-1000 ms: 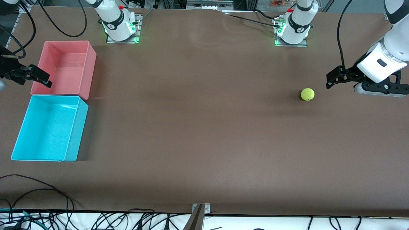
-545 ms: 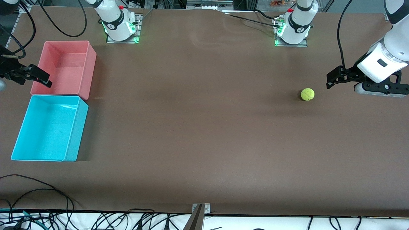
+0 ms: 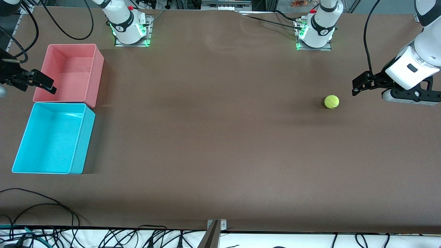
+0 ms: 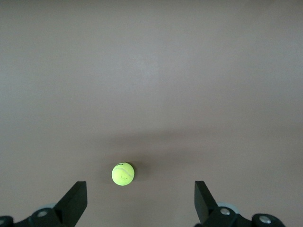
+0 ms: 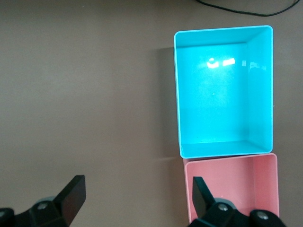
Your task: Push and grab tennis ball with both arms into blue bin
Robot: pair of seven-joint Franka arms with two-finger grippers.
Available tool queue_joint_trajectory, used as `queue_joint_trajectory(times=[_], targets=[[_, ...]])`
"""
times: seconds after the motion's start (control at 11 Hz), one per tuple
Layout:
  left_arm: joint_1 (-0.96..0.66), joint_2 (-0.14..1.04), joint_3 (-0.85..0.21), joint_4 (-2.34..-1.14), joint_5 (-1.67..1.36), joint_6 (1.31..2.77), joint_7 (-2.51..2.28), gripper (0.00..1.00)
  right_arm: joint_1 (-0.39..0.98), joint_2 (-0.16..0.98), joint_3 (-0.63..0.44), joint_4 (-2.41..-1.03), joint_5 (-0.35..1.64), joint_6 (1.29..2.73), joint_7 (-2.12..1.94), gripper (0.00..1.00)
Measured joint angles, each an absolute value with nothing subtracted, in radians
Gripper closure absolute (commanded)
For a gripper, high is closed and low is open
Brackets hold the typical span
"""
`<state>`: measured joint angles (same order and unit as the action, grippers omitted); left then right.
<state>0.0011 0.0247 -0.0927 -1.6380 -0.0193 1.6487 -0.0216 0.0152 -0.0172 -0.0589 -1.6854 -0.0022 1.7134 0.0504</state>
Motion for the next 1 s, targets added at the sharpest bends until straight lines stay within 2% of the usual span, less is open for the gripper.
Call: queue_joint_trajectory(times=[1.0], targets=[[0.001, 0.037, -0.093, -1.639, -0.019, 1.648, -0.020, 0.00, 0.015, -0.017, -0.059, -1.685, -0.002, 1.713, 0.050, 0.00]])
